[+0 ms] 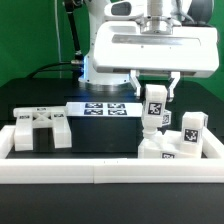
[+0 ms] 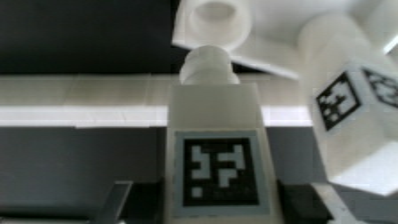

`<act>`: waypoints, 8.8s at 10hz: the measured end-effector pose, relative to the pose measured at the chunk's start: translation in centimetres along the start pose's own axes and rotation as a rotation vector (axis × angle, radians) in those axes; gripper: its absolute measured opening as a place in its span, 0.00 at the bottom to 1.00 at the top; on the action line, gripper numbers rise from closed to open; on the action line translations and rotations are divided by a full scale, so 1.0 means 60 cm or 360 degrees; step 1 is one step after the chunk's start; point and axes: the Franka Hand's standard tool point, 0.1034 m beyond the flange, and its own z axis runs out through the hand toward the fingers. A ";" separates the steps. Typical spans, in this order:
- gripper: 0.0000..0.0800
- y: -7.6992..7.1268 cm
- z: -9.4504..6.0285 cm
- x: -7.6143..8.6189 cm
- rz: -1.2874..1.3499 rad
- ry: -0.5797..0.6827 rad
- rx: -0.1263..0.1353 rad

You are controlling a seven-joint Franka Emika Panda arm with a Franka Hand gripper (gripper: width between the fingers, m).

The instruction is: Assemble chair

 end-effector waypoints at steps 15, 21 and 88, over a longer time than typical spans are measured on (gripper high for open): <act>0.36 -0.010 0.027 -0.018 -0.0040 0.0067 -0.0013; 0.36 -0.011 0.033 -0.020 -0.0023 0.0069 -0.0023; 0.81 -0.023 0.034 0.011 0.1031 -0.0805 -0.0151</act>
Offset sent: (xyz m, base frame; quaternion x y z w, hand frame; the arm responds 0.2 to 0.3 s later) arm -0.0033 0.0022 -0.0018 -0.0008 0.0013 0.0047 1.0000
